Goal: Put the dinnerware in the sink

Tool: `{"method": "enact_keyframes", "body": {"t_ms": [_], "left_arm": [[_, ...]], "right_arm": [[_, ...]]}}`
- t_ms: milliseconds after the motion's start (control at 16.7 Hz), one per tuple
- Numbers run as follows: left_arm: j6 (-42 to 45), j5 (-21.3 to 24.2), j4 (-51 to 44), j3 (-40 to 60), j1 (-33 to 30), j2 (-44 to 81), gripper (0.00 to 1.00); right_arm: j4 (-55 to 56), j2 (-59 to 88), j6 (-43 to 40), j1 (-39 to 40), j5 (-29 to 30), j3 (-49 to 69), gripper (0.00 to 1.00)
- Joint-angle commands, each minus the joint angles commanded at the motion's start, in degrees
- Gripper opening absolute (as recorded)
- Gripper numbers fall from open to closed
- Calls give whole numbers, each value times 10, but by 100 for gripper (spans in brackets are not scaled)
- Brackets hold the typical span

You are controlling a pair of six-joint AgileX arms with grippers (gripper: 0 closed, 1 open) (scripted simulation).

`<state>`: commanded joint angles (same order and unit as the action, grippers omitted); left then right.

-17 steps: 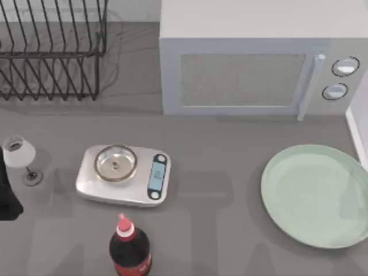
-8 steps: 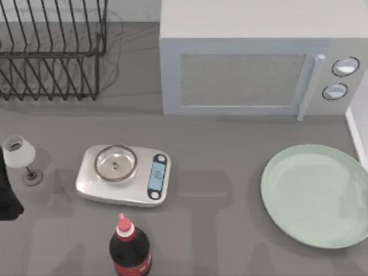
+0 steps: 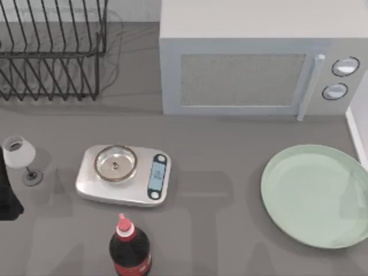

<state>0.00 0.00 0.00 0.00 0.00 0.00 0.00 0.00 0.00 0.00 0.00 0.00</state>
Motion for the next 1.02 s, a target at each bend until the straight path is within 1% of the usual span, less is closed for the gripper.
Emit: {"method": "enact_keyframes", "body": {"t_ms": [240,480,720,1020], "left_arm": [[0,0,0,0,0,0,100],[0,0,0,0,0,0,100],[0,0,0,0,0,0,100],[0,0,0,0,0,0,100]], "right_arm": [[-14,18,7,7,0,17,100],[-87,127,47,46,0,114,100],[-201,321,109,106,0,264,100],[-367,621,198,193,0,482,100]]}}
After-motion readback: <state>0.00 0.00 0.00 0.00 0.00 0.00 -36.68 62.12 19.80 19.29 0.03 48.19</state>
